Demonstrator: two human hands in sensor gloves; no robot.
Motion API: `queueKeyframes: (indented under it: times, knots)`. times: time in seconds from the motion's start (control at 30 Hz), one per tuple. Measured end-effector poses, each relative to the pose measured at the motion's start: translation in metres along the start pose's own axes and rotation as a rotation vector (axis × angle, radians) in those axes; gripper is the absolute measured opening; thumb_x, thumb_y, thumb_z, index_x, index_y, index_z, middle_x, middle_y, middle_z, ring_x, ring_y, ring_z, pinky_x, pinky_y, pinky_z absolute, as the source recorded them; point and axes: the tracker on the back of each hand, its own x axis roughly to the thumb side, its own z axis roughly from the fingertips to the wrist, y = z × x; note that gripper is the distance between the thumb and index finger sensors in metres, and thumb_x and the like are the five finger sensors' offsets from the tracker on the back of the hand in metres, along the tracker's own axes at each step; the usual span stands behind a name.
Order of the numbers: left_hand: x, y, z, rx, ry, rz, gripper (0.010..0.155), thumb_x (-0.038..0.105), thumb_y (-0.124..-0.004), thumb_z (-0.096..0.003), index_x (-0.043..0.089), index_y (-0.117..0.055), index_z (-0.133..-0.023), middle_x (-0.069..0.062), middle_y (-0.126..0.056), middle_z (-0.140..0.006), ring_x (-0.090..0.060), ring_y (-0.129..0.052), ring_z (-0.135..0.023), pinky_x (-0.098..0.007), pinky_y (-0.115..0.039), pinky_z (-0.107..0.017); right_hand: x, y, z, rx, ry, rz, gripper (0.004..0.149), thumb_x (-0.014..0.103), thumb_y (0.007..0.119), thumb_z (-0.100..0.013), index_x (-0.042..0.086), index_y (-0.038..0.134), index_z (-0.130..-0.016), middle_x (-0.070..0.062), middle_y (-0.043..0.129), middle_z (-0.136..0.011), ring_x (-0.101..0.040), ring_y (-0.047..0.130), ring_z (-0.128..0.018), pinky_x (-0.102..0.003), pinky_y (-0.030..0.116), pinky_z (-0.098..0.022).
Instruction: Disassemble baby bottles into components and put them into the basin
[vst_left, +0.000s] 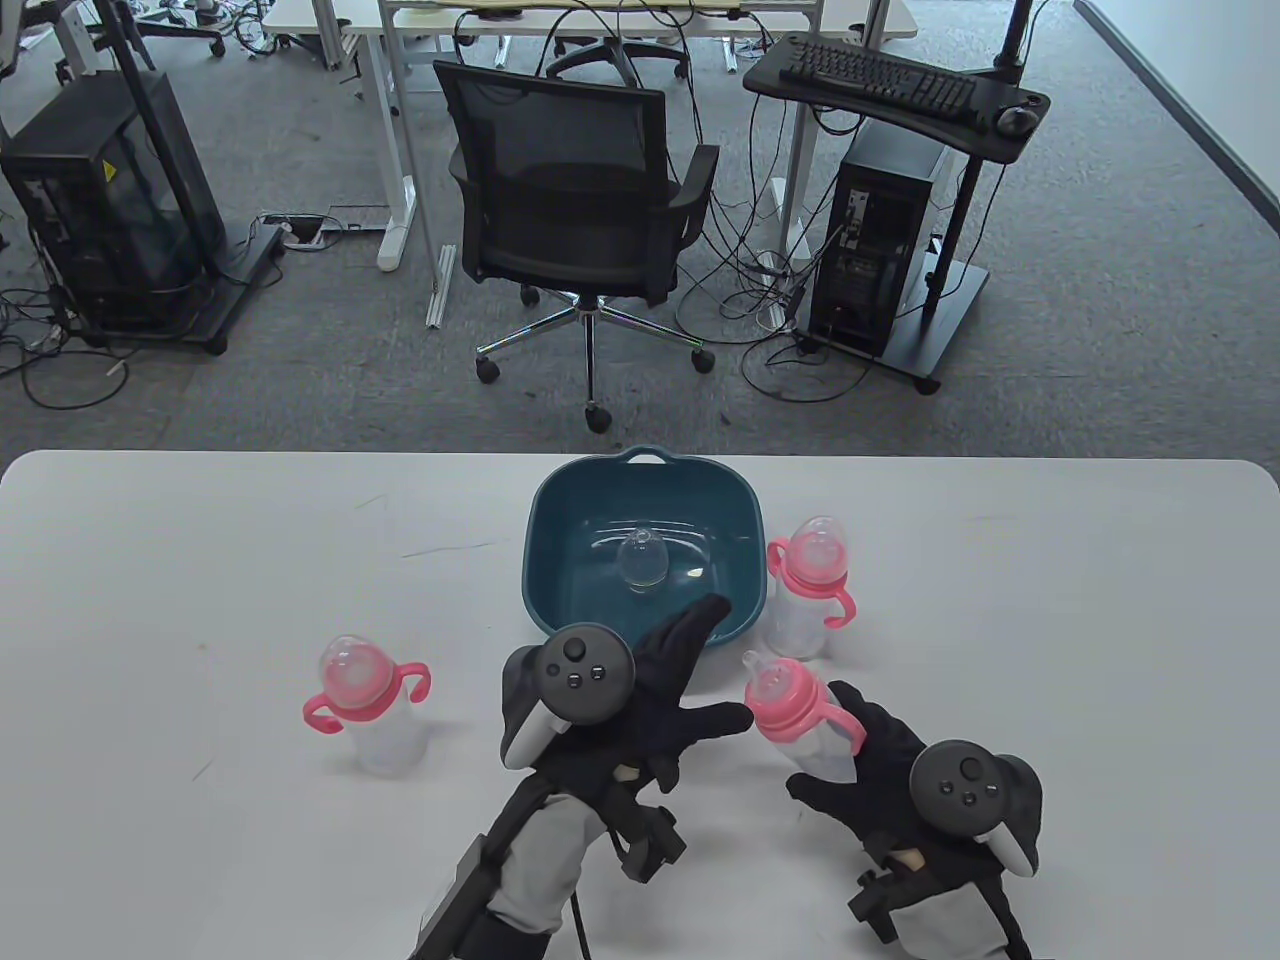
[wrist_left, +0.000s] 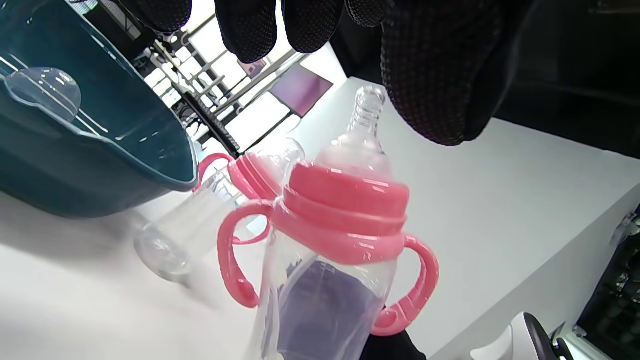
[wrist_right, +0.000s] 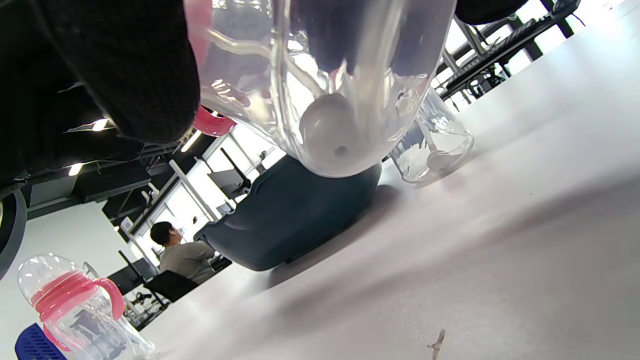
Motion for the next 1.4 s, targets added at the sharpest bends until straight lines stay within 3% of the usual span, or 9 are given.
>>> queueKeyframes:
  times: [0.43, 0.67, 1.03, 1.2, 1.4]
  knots:
    - [-0.014, -0.021, -0.003, -0.084, 0.006, 0.076, 0.085, 0.041, -0.089, -0.0432, 0.039, -0.036, -0.110, 0.002, -0.052, -0.112, -0.032, -0.070, -0.105, -0.059, -0.055, -0.074, 0.008, 0.012, -0.002, 0.059, -0.023, 0.012, 0.091, 0.047, 0.092, -0.044, 0.010, 0.041, -0.110, -0.019, 0.061, -0.103, -0.048, 0.065, -0.092, -0.071, 0.049, -0.065]
    - [-0.018, -0.021, -0.002, -0.030, -0.022, 0.131, 0.082, 0.039, -0.092, -0.0414, 0.038, -0.043, -0.107, 0.004, -0.058, -0.109, -0.029, -0.075, -0.102, -0.058, -0.058, -0.072, 0.010, 0.013, -0.003, 0.070, -0.029, 0.017, 0.091, 0.047, 0.092, -0.044, 0.010, 0.040, -0.110, -0.019, 0.061, -0.103, -0.048, 0.065, -0.092, -0.070, 0.049, -0.065]
    - [-0.018, -0.020, 0.001, 0.013, -0.001, 0.079, 0.080, 0.042, -0.091, -0.0416, 0.035, -0.045, -0.107, 0.001, -0.061, -0.106, -0.031, -0.079, -0.096, -0.053, -0.063, -0.070, 0.010, 0.017, -0.006, 0.128, -0.012, -0.021, 0.091, 0.046, 0.090, -0.045, 0.009, 0.039, -0.111, -0.020, 0.060, -0.103, -0.048, 0.064, -0.092, -0.070, 0.047, -0.066]
    - [-0.015, -0.021, 0.003, 0.036, 0.008, 0.036, 0.080, 0.046, -0.089, -0.0422, 0.033, -0.044, -0.108, -0.002, -0.059, -0.105, -0.032, -0.080, -0.092, -0.052, -0.063, -0.069, 0.012, 0.017, -0.007, 0.111, -0.026, 0.002, 0.092, 0.047, 0.090, -0.045, 0.009, 0.039, -0.110, -0.020, 0.060, -0.103, -0.047, 0.064, -0.091, -0.070, 0.048, -0.066]
    - [-0.012, -0.024, 0.007, 0.138, 0.042, -0.044, 0.084, 0.056, -0.087, -0.0401, 0.032, -0.044, -0.109, 0.000, -0.065, -0.101, -0.028, -0.086, -0.084, -0.050, -0.066, -0.065, 0.012, 0.016, -0.007, 0.092, -0.038, 0.006, 0.091, 0.047, 0.091, -0.045, 0.008, 0.041, -0.110, -0.020, 0.062, -0.102, -0.048, 0.065, -0.090, -0.070, 0.049, -0.065]
